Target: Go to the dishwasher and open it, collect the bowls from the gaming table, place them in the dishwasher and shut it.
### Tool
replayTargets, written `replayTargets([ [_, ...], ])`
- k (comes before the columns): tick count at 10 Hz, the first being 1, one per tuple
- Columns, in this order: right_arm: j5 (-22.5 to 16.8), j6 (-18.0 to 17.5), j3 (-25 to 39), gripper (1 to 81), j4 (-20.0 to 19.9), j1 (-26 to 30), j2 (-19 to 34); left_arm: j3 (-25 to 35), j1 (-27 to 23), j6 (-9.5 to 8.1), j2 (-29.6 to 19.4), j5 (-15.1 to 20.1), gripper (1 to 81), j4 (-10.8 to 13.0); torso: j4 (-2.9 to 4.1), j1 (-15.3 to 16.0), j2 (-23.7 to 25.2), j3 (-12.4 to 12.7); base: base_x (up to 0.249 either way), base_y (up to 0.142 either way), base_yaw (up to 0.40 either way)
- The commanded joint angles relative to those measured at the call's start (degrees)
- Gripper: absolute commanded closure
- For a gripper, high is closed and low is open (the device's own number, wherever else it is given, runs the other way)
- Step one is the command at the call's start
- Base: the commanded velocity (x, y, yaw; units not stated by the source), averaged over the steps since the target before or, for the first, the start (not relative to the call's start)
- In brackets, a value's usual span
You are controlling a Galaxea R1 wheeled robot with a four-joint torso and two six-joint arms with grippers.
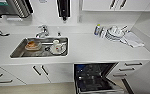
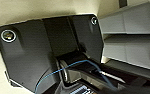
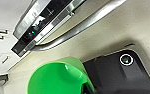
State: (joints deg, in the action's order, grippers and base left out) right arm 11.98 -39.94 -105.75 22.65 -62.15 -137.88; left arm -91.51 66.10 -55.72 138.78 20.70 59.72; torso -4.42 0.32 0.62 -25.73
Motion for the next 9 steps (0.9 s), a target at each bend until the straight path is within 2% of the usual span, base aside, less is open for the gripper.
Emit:
replayTargets([
  [1,-3.72,-4.10,2.14,81.1,-0.15,8.99,2.05,-20.37,9.00,1.58,8.19,-15.86,1.0,5.05,0.00,0.00,0.00,0.00,0.000,0.000,0.000],
  [2,-3.72,-5.92,2.23,81.1,-0.15,10.66,1.70,-24.92,9.97,1.58,10.38,-17.96,1.0,5.05,0.00,0.00,0.00,0.00,0.000,0.000,0.000],
  [4,-3.90,-8.40,2.14,81.1,-0.15,14.62,1.96,-30.30,11.73,1.49,12.67,-22.02,1.0,5.05,0.00,0.00,0.00,0.00,0.000,0.000,0.000],
  [7,-5.04,-11.38,3.29,81.1,-0.15,20.07,2.75,-39.68,13.84,1.58,17.22,-22.45,1.0,5.05,0.00,0.00,0.00,0.00,0.000,0.000,0.000],
  [9,-5.56,-12.62,2.67,81.1,-0.15,23.06,3.28,-44.35,15.60,1.58,18.73,-27.37,1.0,4.88,0.00,0.00,0.00,0.00,0.000,0.000,0.000],
])
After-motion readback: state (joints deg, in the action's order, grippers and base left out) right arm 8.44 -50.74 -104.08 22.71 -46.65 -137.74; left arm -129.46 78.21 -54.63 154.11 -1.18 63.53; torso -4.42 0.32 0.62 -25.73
